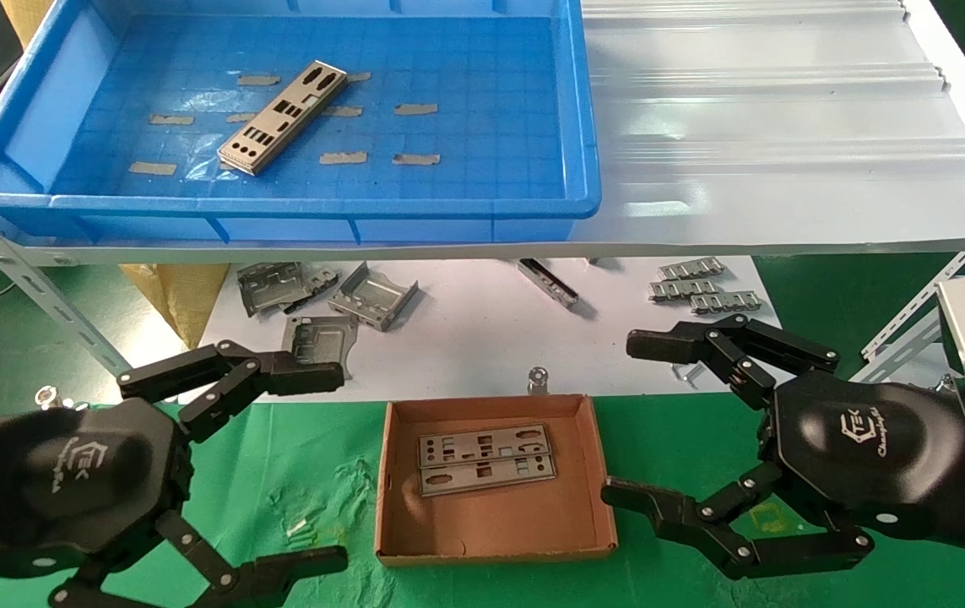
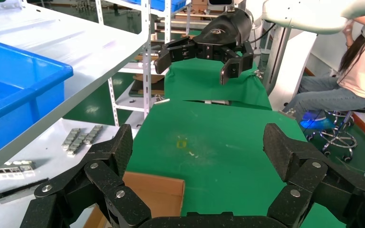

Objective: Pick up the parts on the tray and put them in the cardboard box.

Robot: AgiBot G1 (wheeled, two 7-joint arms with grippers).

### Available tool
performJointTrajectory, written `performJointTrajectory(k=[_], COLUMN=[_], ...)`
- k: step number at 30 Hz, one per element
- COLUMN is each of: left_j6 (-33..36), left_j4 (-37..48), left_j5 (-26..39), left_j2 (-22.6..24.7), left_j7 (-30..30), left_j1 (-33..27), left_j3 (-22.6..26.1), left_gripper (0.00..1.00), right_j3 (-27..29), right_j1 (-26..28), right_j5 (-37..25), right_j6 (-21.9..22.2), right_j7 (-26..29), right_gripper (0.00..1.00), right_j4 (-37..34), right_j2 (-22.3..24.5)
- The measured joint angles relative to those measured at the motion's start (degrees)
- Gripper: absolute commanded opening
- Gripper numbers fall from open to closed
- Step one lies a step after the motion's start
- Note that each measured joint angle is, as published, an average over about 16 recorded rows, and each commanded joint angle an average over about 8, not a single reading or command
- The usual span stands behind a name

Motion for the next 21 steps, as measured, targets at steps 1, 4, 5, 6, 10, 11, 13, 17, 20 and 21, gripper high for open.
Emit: performJointTrajectory(k=[1, 4, 5, 6, 10, 11, 13, 17, 20, 21], left_j6=[0.0, 0.0, 0.0, 0.0, 0.0, 0.0, 0.0, 0.0, 0.0, 0.0], left_j4=[0.0, 0.0, 0.0, 0.0, 0.0, 0.0, 0.0, 0.0, 0.0, 0.0], left_j5=[0.0, 0.0, 0.0, 0.0, 0.0, 0.0, 0.0, 0.0, 0.0, 0.0], left_j2=[0.0, 0.0, 0.0, 0.0, 0.0, 0.0, 0.0, 0.0, 0.0, 0.0], left_j7=[0.0, 0.0, 0.0, 0.0, 0.0, 0.0, 0.0, 0.0, 0.0, 0.0], left_j1=[0.0, 0.0, 0.0, 0.0, 0.0, 0.0, 0.0, 0.0, 0.0, 0.0], left_j3=[0.0, 0.0, 0.0, 0.0, 0.0, 0.0, 0.0, 0.0, 0.0, 0.0], left_gripper=[1.0, 1.0, 1.0, 1.0, 1.0, 1.0, 1.0, 1.0, 1.0, 1.0], right_j3=[0.0, 0.0, 0.0, 0.0, 0.0, 0.0, 0.0, 0.0, 0.0, 0.0], right_j1=[0.0, 0.0, 0.0, 0.0, 0.0, 0.0, 0.0, 0.0, 0.0, 0.0], right_j5=[0.0, 0.0, 0.0, 0.0, 0.0, 0.0, 0.0, 0.0, 0.0, 0.0], right_j6=[0.0, 0.0, 0.0, 0.0, 0.0, 0.0, 0.0, 0.0, 0.0, 0.0], right_j7=[0.0, 0.0, 0.0, 0.0, 0.0, 0.0, 0.0, 0.0, 0.0, 0.0], right_gripper=[1.0, 1.0, 1.0, 1.0, 1.0, 1.0, 1.0, 1.0, 1.0, 1.0], right_j4=[0.0, 0.0, 0.0, 0.0, 0.0, 0.0, 0.0, 0.0, 0.0, 0.0], right_j2=[0.0, 0.0, 0.0, 0.0, 0.0, 0.0, 0.0, 0.0, 0.0, 0.0])
